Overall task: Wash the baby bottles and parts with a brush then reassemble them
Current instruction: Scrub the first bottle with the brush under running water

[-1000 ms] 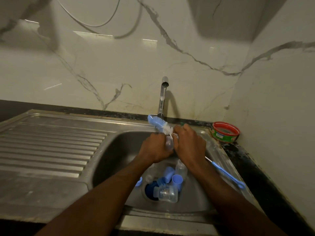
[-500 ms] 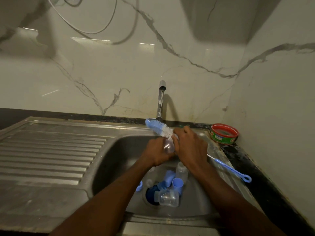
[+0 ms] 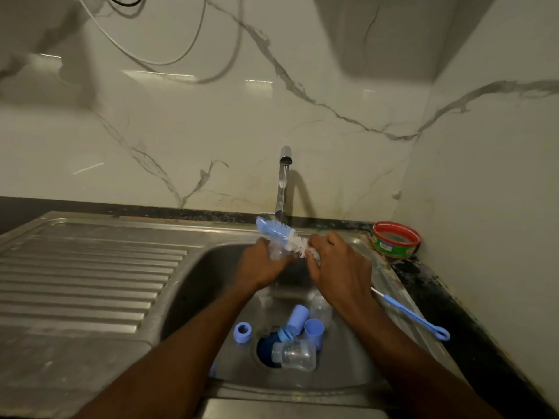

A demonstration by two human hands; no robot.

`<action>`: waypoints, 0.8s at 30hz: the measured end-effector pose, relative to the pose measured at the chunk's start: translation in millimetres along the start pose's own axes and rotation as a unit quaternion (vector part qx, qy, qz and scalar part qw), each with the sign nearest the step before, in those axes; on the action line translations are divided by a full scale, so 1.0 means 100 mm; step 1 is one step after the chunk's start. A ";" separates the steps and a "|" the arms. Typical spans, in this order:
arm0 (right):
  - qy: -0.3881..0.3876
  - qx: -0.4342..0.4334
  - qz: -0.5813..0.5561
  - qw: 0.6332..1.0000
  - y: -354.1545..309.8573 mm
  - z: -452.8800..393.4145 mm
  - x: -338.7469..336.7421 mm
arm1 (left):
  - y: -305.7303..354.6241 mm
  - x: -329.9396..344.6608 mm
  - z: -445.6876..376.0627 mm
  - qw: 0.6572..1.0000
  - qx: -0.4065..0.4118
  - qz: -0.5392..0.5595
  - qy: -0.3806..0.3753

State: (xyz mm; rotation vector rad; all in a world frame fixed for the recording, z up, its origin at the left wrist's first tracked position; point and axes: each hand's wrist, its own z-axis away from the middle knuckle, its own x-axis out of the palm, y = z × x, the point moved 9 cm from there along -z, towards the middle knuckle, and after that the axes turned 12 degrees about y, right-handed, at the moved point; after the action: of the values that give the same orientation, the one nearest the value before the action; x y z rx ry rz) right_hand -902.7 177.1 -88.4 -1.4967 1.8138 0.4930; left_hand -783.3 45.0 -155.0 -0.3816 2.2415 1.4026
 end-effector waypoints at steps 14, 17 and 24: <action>-0.010 0.007 0.008 1.000 0.13 0.05 -0.03 | -0.08 0.04 0.07 0.992 -0.064 0.085 -0.060; -0.017 0.021 -0.007 1.000 0.11 -0.01 0.02 | 0.02 0.17 0.13 0.985 -0.046 0.112 -0.123; -0.028 -0.008 0.020 0.999 0.03 0.01 -0.05 | -0.27 0.08 -0.08 0.998 -0.012 -0.013 -0.062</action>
State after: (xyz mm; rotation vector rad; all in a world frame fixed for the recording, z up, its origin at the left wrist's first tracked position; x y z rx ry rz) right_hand -904.9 181.8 -85.9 -1.4445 1.8035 0.5649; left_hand -779.2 26.0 -176.7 -0.3198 2.1147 1.4020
